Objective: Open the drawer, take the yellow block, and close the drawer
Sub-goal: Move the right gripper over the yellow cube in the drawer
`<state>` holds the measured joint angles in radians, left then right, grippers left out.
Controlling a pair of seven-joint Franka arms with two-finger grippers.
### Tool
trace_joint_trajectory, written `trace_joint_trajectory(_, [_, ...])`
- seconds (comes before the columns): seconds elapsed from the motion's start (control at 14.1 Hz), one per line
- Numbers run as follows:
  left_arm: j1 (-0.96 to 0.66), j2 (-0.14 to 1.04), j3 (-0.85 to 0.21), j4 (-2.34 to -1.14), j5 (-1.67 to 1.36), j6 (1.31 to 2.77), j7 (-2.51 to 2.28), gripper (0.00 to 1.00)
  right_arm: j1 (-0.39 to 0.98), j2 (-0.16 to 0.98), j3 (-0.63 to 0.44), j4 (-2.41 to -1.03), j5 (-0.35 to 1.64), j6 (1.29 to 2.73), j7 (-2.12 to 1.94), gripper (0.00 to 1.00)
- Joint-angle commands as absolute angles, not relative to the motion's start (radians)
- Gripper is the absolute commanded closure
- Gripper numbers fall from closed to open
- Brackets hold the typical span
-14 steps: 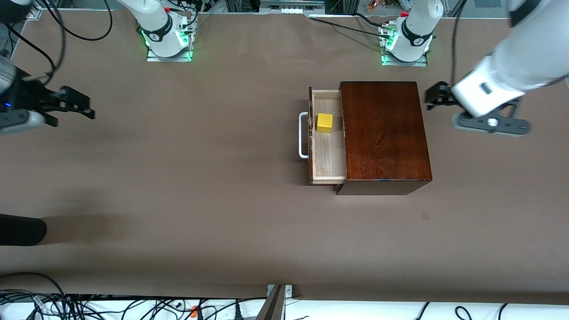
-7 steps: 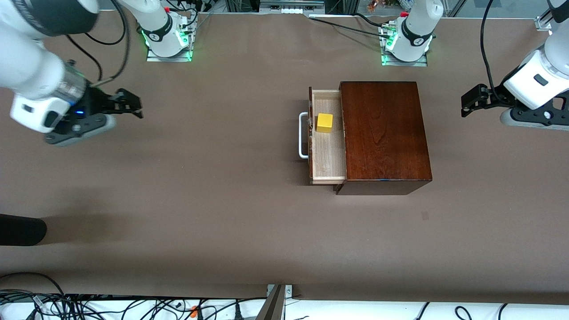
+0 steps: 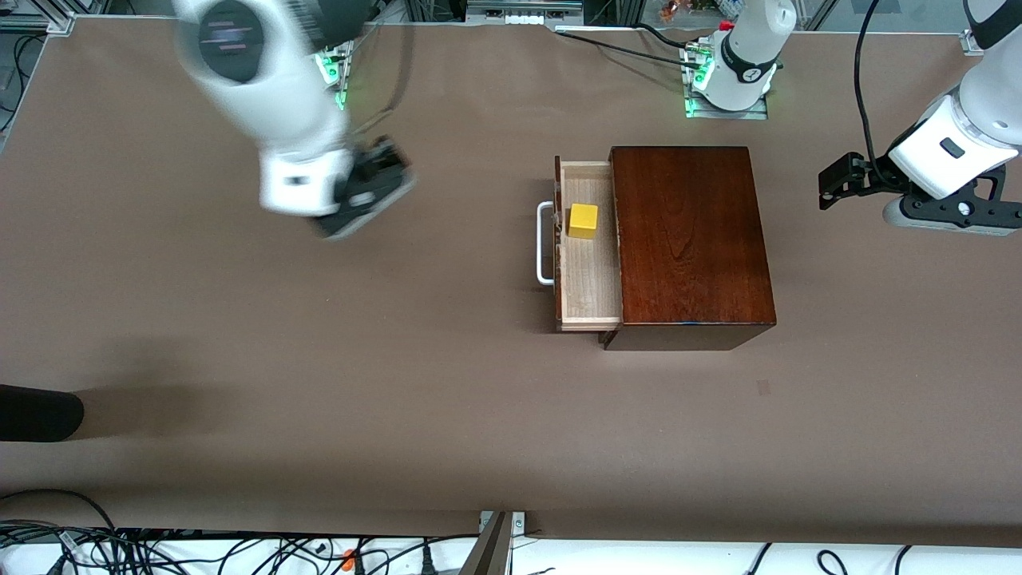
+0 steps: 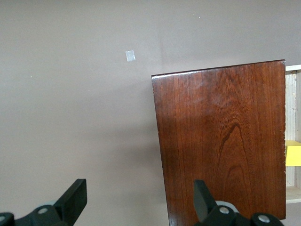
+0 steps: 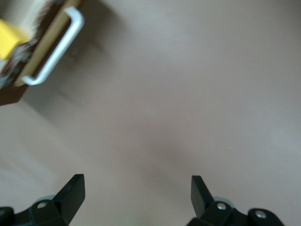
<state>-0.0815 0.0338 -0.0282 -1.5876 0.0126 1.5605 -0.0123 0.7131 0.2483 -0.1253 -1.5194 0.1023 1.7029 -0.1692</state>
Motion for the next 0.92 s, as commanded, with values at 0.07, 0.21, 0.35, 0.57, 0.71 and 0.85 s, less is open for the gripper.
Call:
trace_joint_trajectory(0.07, [-0.086,0.008,-0.028,-1.605,0.003,1.566,0.003,0.0,0.825,0.337,-0.069,-1.49,0.103,1.852,-0.219,0.0])
trace_joint_trajectory(0.21, [-0.087,0.008,-0.028,-1.605,0.003,1.566,0.003,0.0,0.883,0.398,-0.031,-1.485,0.095,2.006,-0.251,0.0])
trace_joint_trajectory(0.35, [-0.087,0.008,-0.028,-1.605,0.003,1.565,0.002,0.0,0.935,0.481,-0.029,-1.447,0.06,2.136,-0.334,0.0])
trace_joint_trajectory(0.57, [-0.089,0.008,-0.028,-1.605,0.003,1.565,0.002,0.0,0.982,0.595,-0.029,-1.333,-0.023,2.151,-0.351,0.0])
trace_joint_trajectory(0.71, [-0.089,0.008,-0.028,-1.605,0.003,1.559,0.003,0.0,1.006,0.639,-0.029,-1.287,-0.09,2.152,-0.354,0.0])
trace_joint_trajectory(0.85, [-0.089,0.008,-0.028,-1.603,0.003,1.559,0.003,0.0,1.006,0.67,-0.029,-1.273,-0.091,2.158,-0.399,0.0])
